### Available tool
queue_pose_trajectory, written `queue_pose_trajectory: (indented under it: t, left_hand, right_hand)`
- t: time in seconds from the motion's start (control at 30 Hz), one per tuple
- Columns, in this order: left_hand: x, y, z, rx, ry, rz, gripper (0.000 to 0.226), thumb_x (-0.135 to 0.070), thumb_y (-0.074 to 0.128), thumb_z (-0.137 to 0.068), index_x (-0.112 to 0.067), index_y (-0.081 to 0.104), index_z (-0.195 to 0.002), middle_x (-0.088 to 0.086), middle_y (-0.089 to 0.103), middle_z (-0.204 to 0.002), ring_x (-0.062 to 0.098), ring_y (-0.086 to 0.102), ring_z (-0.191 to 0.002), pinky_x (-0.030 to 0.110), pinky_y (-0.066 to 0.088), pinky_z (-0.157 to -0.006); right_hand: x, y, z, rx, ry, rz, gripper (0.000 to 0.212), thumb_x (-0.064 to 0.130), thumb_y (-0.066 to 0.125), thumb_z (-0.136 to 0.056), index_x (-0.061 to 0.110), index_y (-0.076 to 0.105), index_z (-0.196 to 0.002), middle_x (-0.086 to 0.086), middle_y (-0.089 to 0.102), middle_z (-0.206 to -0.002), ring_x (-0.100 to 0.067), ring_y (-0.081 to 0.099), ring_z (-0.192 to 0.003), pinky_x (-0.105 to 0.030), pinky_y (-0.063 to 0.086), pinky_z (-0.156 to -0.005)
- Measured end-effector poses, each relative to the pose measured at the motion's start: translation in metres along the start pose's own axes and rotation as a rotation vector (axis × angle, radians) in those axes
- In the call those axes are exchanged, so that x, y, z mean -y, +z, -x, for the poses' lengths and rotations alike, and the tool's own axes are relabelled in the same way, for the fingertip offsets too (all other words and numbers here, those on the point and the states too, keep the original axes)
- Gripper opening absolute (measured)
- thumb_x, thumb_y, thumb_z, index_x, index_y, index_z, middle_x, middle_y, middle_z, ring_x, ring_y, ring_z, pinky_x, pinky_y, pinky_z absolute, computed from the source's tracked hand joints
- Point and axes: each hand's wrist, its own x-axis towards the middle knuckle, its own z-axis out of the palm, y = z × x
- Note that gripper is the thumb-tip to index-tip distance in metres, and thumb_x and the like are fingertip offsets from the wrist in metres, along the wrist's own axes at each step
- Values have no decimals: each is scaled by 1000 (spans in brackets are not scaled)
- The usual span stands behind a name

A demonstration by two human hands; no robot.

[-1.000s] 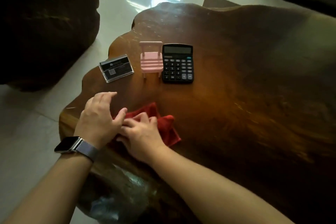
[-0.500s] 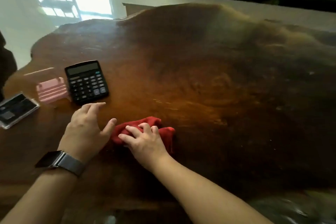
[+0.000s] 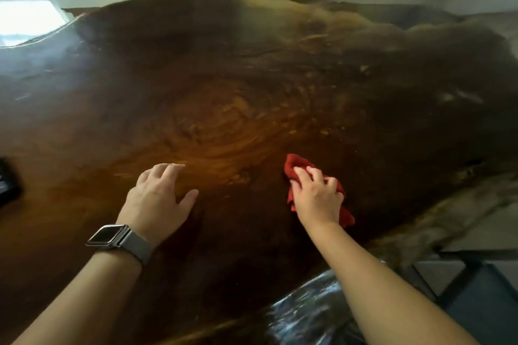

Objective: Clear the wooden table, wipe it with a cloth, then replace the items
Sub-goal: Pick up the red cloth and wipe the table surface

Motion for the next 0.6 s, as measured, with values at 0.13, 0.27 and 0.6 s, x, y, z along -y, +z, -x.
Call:
queue_pose_trajectory:
  t: [0.13, 0.27, 0.6]
  left_hand:
    - [-29, 16, -10, 45, 76, -4, 61, -50, 61, -86, -24, 46, -138, 1, 49, -141, 27, 41, -132, 48, 46, -100]
    - [-42, 24, -16, 68, 121, -3, 58, -53, 59, -86, -27, 47, -137, -2, 47, -142, 25, 40, -133, 47, 46, -100]
    - [-6, 14, -19, 72, 58, -23, 63, -53, 57, -87, -28, 40, -142, -1, 45, -146, 24, 37, -136, 47, 42, -104]
  right_hand:
    - [-68, -11, 33, -6, 192, 18, 39, 47, 47, -101, 38, 53, -138, 1, 54, -140, -36, 52, -111, -50, 53, -76]
    - [-125, -19, 82, 27, 369, 21, 36, 42, 49, -101, 28, 58, -132, -9, 56, -125, -36, 55, -102, -42, 53, -73]
    - [27, -48, 49, -117, -154, -250, 36, 29, 62, -98, 26, 64, -133, -1, 63, -130, -31, 55, -109, -50, 53, -82]
